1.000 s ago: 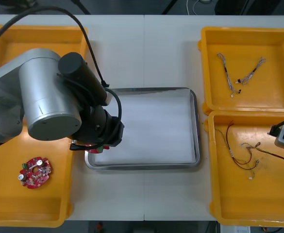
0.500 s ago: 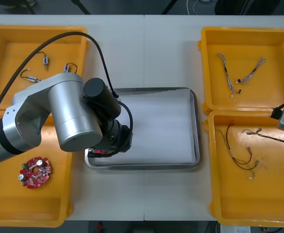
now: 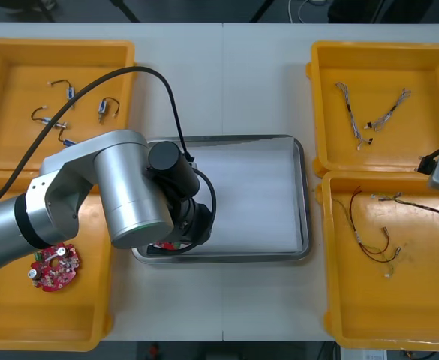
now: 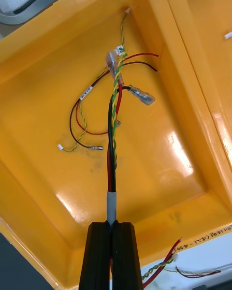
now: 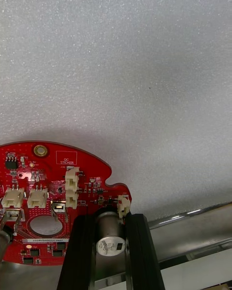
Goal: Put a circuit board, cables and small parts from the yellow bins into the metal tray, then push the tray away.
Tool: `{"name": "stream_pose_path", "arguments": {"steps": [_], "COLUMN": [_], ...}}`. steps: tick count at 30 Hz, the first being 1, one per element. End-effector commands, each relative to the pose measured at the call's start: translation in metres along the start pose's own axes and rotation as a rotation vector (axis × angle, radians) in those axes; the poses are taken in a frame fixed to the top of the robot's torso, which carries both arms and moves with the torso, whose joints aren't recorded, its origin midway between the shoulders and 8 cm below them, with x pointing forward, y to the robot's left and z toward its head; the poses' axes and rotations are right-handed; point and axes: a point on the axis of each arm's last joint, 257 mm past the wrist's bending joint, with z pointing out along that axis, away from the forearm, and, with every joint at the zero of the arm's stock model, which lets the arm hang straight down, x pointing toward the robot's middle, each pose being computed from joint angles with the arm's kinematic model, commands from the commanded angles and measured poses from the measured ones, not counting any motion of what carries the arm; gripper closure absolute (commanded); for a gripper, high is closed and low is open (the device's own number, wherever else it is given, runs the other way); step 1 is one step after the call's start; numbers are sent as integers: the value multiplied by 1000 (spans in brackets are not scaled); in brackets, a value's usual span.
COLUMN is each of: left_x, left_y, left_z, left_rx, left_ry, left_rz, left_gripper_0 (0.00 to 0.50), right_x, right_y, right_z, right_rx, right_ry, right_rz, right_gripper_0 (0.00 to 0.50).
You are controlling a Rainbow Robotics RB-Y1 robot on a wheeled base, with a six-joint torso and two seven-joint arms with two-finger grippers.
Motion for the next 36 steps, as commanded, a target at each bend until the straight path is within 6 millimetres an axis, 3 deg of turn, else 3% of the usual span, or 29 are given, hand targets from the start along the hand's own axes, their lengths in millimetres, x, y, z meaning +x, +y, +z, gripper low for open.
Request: {"name": "stream_pose_path", "arguments": {"steps": [1, 2, 3, 14, 21, 28, 36], "left_x": [-16, -16, -16, -19, -37, -52, -61], "left_y": [-23, -23, -24, -26, -18, 14, 66], "left_z": [-10, -10, -10, -14, -55, -97, -139], "left_rx": [32, 32, 33, 43, 49, 22, -54], "left_ry": [-51, -51, -50, -57, -62, -64, -66], "left_rz": [-28, -29, -29, -38, -87, -133, -175], "left_gripper_0": [122, 80, 0, 0, 0, 0, 0], "right_x": [-12, -12, -11, -15, -16, -29, -64], "right_y": [-4, -5, -4, 0, 0, 0, 10], "right_z": [-9, -10, -9, -8, -9, -14, -12], "right_rx": [33, 34, 31, 18, 18, 11, -3], "right_ry": [-19, -18, -14, -20, -25, -56, -77], "right_rz": [9, 10, 7, -2, -5, -30, -137], "right_gripper_0": [500, 500, 500, 500, 500, 500, 500]}}
